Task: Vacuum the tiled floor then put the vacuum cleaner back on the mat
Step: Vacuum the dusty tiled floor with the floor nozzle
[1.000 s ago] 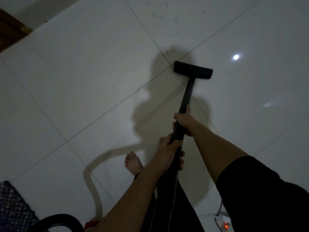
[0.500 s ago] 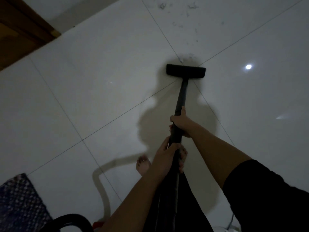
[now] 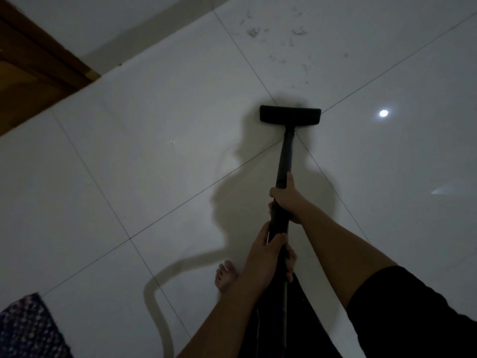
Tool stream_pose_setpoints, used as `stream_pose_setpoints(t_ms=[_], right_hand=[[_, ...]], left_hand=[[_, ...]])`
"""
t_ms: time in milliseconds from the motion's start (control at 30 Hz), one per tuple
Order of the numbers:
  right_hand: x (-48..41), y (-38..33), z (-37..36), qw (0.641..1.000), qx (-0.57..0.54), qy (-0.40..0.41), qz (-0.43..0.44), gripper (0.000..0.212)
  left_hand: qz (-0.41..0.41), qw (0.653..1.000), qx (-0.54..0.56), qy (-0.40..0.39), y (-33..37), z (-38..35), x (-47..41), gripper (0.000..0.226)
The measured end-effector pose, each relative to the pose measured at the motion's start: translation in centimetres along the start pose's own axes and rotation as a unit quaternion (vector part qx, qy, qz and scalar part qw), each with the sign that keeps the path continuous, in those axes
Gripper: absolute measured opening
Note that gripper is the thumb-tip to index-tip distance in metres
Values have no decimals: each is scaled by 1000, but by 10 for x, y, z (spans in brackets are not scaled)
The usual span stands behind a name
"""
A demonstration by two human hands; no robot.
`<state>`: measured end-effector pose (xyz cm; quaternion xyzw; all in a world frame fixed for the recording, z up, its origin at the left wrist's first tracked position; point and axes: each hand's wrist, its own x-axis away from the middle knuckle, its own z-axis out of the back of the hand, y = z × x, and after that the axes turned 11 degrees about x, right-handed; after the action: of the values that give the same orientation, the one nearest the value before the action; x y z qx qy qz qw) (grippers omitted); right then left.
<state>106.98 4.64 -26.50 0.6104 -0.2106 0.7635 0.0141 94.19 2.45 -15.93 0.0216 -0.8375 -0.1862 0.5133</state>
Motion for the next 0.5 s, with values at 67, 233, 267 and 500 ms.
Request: stream_pose_setpoints(t_ms=[67, 233, 267, 500], right_hand=[[-6, -4, 8, 1000, -1, 2, 4, 87], [-14, -16, 38, 1000, 19, -3, 5, 86], [-14, -18, 47, 1000, 25, -3, 4, 85], [-20, -31, 97, 998, 60, -11, 9, 84]], left_hand=[[4, 1000, 1, 2, 2, -5, -7, 36], [20, 999, 27, 8, 6, -33, -24, 38], [24, 999, 33, 10, 6, -42, -27, 37], [26, 997, 70, 0, 5, -94, -45, 35]])
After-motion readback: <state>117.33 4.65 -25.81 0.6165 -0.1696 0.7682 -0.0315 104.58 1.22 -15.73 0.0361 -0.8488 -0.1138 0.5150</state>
